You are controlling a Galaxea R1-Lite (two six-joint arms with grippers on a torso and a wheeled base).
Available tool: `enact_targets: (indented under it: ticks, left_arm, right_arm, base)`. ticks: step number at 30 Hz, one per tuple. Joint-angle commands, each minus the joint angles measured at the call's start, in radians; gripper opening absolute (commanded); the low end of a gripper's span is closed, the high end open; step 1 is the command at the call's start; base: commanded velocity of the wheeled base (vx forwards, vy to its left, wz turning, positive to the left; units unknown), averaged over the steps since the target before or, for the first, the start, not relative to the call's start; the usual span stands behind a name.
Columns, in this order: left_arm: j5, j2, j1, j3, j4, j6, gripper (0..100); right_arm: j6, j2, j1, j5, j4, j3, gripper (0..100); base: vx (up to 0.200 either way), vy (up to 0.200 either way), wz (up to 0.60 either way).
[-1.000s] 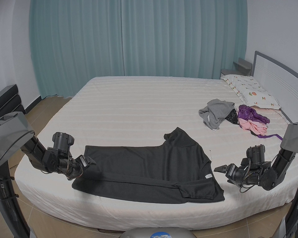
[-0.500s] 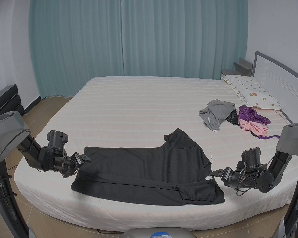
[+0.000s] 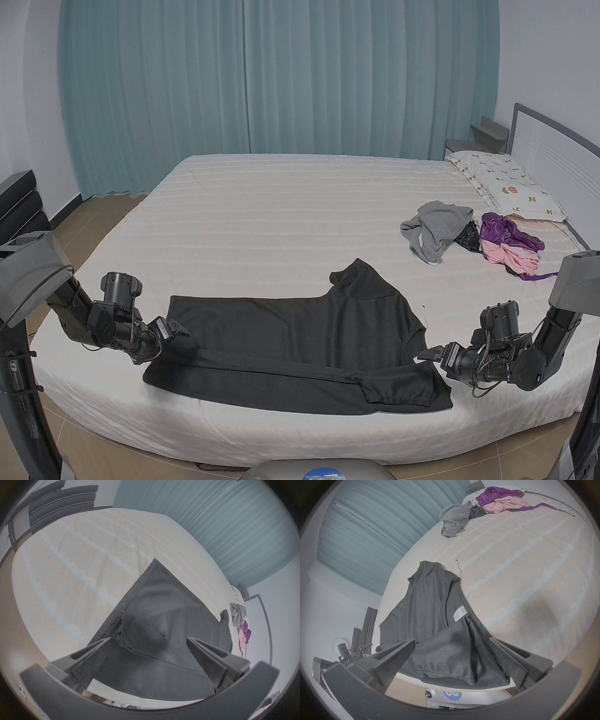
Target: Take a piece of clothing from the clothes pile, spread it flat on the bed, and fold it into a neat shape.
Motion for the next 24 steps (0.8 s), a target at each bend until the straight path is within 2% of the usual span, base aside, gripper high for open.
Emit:
enact_targets:
  ticks: [1,11,12,24]
  left_arm:
    - [0.004,0.041,-0.003,-0.015,0.000,0.001,100]
    - [0.027,0.064,-0.034,-0.030,-0.007,0.001,100]
    - [0.030,0.065,-0.034,-0.038,-0.007,-0.001,0]
    - [0.047,0.025,0.003,-0.038,-0.007,-0.071,0]
  right_arm:
    - [-0.003,0.007,-0.003,0.001,0.000,-0.003,100]
    - [-0.020,0.023,-0.009,0.001,0.000,-0.015,100]
    - [-0.020,0.024,-0.009,0.001,0.000,-0.015,100]
    - [-0.046,0.032,-0.018,0.001,-0.002,-0.015,100]
  base:
    - [0.000,0.000,0.00]
    - [0.000,0.000,0.00]
    - [0.000,0.000,0.00]
    - [0.000,0.000,0.00]
